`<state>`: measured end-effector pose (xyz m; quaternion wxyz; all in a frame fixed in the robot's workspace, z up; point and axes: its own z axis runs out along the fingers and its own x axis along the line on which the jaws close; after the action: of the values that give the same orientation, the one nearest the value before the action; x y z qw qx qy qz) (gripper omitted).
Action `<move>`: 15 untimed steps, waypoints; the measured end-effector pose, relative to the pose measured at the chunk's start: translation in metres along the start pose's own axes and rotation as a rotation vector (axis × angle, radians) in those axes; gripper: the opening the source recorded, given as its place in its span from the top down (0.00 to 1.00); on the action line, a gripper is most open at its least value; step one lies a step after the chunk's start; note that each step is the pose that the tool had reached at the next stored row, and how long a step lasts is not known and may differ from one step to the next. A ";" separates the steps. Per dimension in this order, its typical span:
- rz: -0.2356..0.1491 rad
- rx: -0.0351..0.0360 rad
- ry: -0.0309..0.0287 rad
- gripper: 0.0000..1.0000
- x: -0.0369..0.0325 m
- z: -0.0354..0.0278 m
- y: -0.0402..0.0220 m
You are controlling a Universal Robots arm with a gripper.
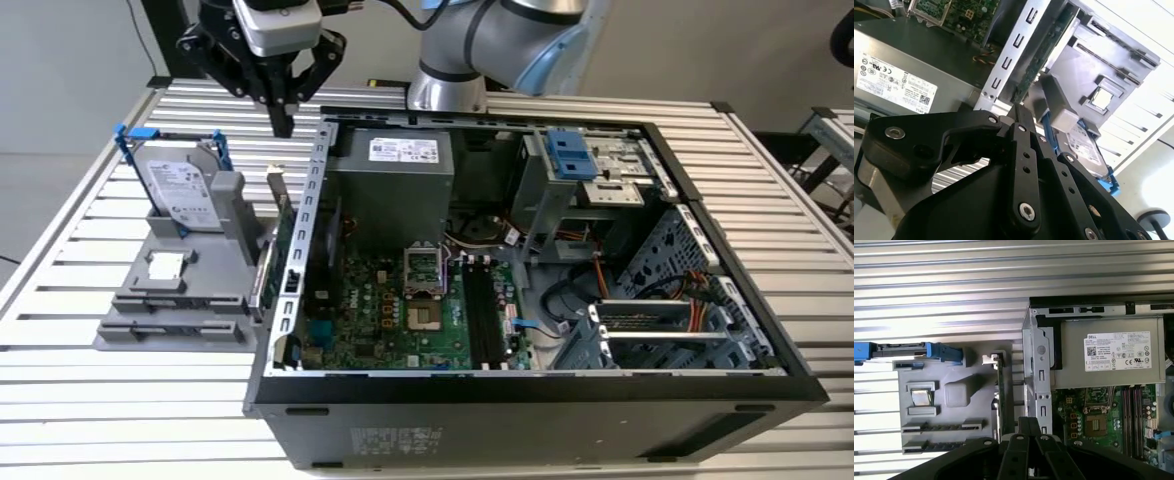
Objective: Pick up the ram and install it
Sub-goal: 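Reach for the ram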
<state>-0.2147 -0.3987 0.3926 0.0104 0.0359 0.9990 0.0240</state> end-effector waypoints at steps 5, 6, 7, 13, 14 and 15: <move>0.000 0.0001 0.0007 1.00 0.0087 -0.0002 -0.0006; 0.000 0.0001 0.0009 1.00 0.0105 -0.0003 -0.0007; 0.000 0.0001 0.0011 1.00 0.0124 -0.0003 -0.0009; 0.000 0.0002 0.0029 1.00 0.0242 -0.0006 -0.0017; 0.000 0.0003 0.0033 1.00 0.0261 -0.0006 -0.0018; 0.000 0.0003 0.0037 1.00 0.0279 -0.0006 -0.0020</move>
<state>-0.2427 -0.3987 0.3926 0.0085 0.0360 0.9990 0.0240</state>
